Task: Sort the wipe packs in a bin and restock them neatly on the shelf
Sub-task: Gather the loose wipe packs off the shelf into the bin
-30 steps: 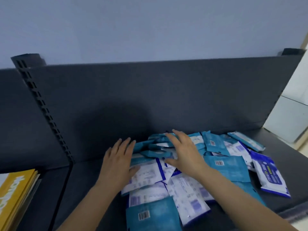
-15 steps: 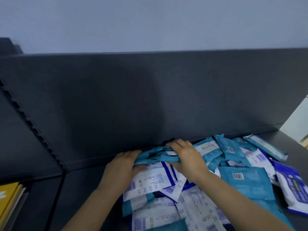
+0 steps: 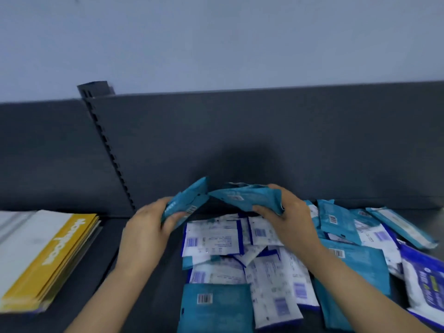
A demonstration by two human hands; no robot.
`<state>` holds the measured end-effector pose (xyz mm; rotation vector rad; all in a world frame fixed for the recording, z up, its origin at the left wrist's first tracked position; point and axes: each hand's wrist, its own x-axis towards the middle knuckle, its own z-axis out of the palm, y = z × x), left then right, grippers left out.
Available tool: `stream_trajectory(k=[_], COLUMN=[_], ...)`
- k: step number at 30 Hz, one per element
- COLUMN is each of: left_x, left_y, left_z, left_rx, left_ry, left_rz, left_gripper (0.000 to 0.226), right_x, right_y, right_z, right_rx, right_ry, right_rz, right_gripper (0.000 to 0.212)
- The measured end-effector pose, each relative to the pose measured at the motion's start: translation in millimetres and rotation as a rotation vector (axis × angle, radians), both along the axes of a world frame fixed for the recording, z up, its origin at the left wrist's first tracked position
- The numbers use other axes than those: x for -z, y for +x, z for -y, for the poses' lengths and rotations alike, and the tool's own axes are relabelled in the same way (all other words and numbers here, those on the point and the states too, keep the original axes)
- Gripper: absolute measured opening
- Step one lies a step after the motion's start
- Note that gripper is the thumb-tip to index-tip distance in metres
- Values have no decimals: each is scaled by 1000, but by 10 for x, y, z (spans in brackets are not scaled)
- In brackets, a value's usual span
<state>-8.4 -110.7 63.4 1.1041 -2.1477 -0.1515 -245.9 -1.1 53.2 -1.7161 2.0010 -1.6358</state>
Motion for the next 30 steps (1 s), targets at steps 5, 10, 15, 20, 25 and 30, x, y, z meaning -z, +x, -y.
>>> stream_trajectory(k=[5, 10, 15, 20, 25, 30], left_x=[50, 28, 34, 79, 208, 260], left_y=[405, 878, 1564, 2429, 3443, 4511], left_z=[-593, -1121, -1491, -1952, -2434, -2950], left_rx=[-206, -302, -515, -703, -867, -1033], left_ry=[-4, 29, 129, 155, 195, 237], left_rz=[119, 116, 9, -43, -86, -61], left_gripper=[38, 30, 40, 27, 27, 31], right_x=[66, 59, 22, -8, 25, 102], right_y=[187, 583, 1205, 2090, 3167, 4471], right_z=[-297, -438, -402, -370, -397, -537], right_rx=[-170, -329, -428, -583, -765, -920], right_ry=[46, 35, 96, 147, 165, 174], right_rz=[39, 39, 106, 68, 91, 9], right_gripper=[27, 36, 29, 25, 28, 30])
